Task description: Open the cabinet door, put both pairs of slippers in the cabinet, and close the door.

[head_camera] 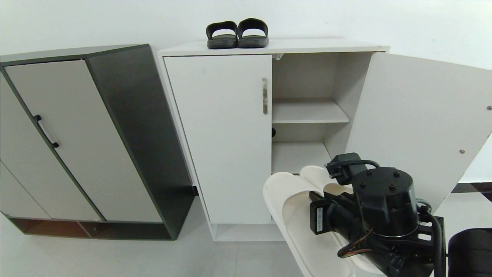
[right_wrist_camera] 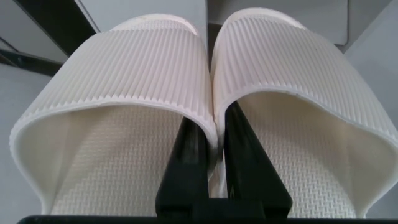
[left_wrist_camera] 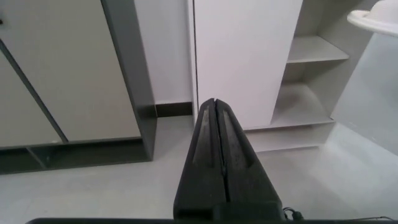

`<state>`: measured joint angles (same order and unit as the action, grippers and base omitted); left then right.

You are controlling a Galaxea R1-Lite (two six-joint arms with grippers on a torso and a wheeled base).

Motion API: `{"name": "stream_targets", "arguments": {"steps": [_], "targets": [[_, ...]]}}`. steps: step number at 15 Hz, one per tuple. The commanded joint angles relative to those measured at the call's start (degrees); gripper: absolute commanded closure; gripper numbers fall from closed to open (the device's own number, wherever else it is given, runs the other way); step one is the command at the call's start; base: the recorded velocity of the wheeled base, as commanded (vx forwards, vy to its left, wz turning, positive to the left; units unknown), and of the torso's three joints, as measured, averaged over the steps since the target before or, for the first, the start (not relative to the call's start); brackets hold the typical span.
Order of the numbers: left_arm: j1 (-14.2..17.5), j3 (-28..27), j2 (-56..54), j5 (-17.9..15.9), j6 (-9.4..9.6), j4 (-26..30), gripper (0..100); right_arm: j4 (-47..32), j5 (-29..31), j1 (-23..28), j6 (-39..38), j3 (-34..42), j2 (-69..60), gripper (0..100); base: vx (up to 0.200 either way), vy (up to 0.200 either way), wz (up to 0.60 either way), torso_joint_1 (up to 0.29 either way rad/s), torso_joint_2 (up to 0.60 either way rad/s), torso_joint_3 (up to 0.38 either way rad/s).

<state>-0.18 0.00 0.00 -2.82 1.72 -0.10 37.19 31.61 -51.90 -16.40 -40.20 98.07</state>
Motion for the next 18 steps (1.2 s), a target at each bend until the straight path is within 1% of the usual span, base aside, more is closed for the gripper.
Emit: {"name": "stream_targets", "arguments": {"steps": [1, 5, 11, 12, 14, 16, 18], "targets": [[0.01, 0.0, 0.18, 0.0, -0.05, 0.01, 100, 0.07, 0.29, -0.05, -0.04, -0.58, 2.03, 100, 0.0, -0.2, 0.0, 0.002, 0.0, 0.002], [0.01, 0.0, 0.18, 0.0, -0.05, 0.01, 100, 0.34, 0.73, 0.04, -0.21, -1.46, 3.44, 100, 0.0, -0.2, 0.0, 0.008, 0.0, 0.001], [0.01, 0.0, 0.18, 0.18, -0.4, 0.01, 100, 0.42, 0.03, 0.39, -0.13, -2.42, 6.34, 100, 0.0, 0.0, 0.0, 0.0, 0.0, 0.0], [0.01, 0.0, 0.18, 0.18, -0.49, -0.08, 100, 0.42, -0.15, 0.57, -0.21, -4.71, 9.07, 100, 0.0, 0.0, 0.0, 0.0, 0.0, 0.0], [0.01, 0.0, 0.18, 0.18, -0.4, 0.01, 100, 0.42, -0.06, 0.22, -0.39, -6.73, 13.11, 100, 0.0, 0.0, 0.0, 0.0, 0.0, 0.0], [0.01, 0.0, 0.18, 0.18, -0.4, 0.01, 100, 0.42, 0.29, -0.84, -1.45, -6.73, 15.31, 100, 0.0, 0.0, 0.0, 0.0, 0.0, 0.0], [0.01, 0.0, 0.18, 0.18, -0.4, 0.01, 100, 0.42, 0.47, -0.84, -2.94, -7.52, 17.77, 100, 0.0, 0.0, 0.0, 0.001, 0.01, -0.025]]}}
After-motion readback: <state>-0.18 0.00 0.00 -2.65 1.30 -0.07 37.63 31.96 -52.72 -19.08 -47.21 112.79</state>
